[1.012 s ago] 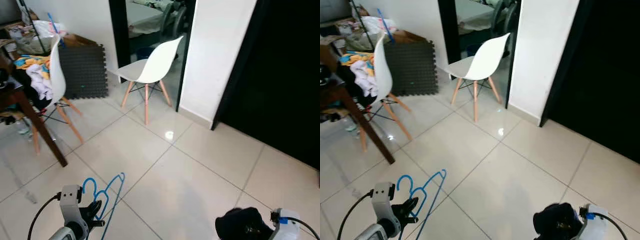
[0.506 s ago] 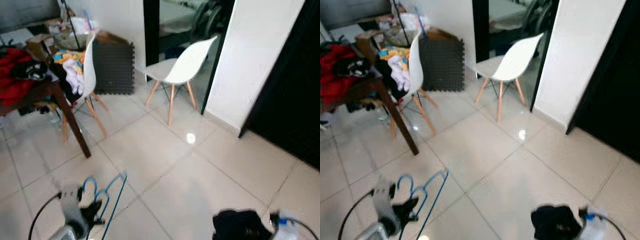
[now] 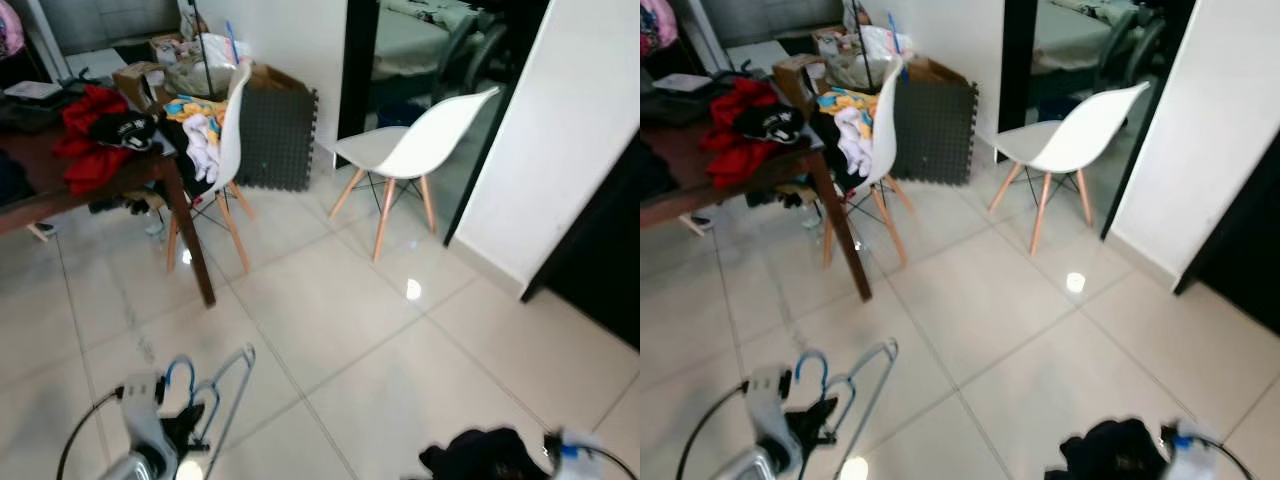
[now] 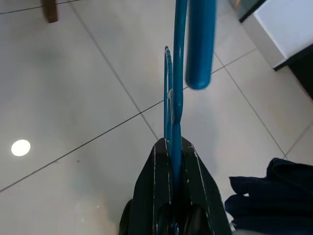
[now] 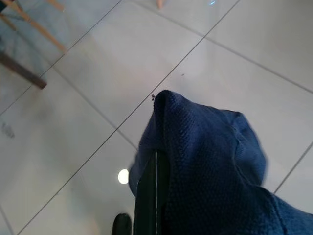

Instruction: Hang hanger

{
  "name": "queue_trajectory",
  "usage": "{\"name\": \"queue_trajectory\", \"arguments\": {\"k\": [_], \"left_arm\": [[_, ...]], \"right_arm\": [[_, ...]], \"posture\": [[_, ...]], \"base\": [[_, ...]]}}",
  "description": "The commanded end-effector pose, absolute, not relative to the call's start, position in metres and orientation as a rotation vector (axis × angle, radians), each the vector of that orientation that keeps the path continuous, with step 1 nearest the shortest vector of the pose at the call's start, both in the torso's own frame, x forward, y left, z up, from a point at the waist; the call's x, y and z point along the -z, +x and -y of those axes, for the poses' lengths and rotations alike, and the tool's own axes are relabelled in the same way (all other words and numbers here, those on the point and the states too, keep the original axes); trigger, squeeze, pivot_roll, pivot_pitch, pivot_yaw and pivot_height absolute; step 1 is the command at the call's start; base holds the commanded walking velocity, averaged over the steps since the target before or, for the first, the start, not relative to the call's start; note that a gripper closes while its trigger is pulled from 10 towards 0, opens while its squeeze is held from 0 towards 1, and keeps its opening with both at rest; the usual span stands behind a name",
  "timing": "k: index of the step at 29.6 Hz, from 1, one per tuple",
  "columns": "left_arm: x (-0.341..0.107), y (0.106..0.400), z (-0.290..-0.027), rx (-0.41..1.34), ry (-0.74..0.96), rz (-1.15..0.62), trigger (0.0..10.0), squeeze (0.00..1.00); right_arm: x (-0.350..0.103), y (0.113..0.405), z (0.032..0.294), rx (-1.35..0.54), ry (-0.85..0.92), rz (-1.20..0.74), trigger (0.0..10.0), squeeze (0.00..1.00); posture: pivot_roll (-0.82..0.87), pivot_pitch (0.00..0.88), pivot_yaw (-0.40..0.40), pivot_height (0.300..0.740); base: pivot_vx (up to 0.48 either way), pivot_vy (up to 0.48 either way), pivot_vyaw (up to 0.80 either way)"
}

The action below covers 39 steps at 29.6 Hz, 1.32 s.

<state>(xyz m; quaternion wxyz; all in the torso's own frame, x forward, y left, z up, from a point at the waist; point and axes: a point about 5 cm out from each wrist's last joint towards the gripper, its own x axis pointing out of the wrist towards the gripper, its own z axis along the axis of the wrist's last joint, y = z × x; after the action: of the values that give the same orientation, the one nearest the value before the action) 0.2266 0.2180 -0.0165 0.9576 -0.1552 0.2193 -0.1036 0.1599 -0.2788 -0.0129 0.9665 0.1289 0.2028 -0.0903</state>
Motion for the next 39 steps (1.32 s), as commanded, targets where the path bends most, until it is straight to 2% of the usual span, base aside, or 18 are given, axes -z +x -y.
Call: {"name": "queue_trajectory", "arguments": {"k": [1, 5, 39], "left_arm": [[0.0199, 0.2205, -0.2205, 0.205, -0.313, -0.463, 10.0, 0.0], [0.0198, 0.2204, -0.2208, 0.204, -0.313, -0.462, 10.0, 0.0], [0.0192, 0.2215, -0.2214, 0.204, -0.305, -0.466, 10.0, 0.0]], "right_arm": [[0.0133, 0.1562, 0.2817, 0.198, 0.273, -0.414, 10.0, 0.0], [0.0136, 0.1562, 0.282, 0.199, 0.275, -0.409, 10.0, 0.0], [0.0104, 0.1571, 0.2822, 0.207, 0.296, -0.385, 10.0, 0.0]], "posture": [[0.0, 0.123, -0.024, 0.74], [0.0, 0.123, -0.024, 0.74], [0.0, 0.13, -0.023, 0.74]], "base": [[0.0, 0.0, 0.64], [0.0, 0.0, 0.56], [0.0, 0.0, 0.0]]}}
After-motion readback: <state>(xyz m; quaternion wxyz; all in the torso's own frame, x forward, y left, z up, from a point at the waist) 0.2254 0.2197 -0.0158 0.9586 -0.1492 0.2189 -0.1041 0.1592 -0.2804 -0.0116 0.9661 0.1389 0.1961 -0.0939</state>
